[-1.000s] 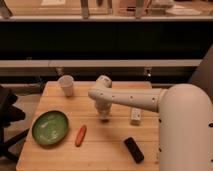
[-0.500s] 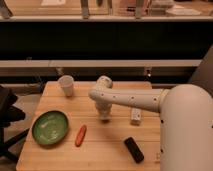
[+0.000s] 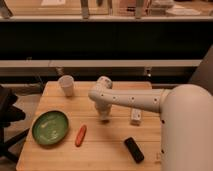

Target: Wipe the white sponge on the table

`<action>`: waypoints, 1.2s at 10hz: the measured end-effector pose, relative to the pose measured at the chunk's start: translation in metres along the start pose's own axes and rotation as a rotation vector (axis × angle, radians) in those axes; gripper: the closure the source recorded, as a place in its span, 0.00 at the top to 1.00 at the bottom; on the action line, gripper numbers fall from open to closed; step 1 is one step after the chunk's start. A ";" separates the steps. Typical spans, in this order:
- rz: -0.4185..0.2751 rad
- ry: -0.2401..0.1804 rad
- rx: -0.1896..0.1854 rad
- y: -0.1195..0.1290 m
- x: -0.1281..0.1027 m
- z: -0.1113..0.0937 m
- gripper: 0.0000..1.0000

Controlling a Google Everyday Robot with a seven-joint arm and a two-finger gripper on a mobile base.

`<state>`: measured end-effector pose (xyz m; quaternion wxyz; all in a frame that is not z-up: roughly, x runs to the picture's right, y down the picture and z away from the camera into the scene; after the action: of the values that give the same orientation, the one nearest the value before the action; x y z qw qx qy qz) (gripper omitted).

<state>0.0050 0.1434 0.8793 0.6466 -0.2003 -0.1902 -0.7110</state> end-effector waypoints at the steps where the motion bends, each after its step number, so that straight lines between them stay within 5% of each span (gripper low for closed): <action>1: -0.004 0.001 0.000 0.000 -0.001 0.000 0.00; 12: -0.057 0.016 0.018 -0.004 -0.004 -0.007 0.00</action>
<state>0.0008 0.1433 0.8714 0.6293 -0.1833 -0.1970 -0.7291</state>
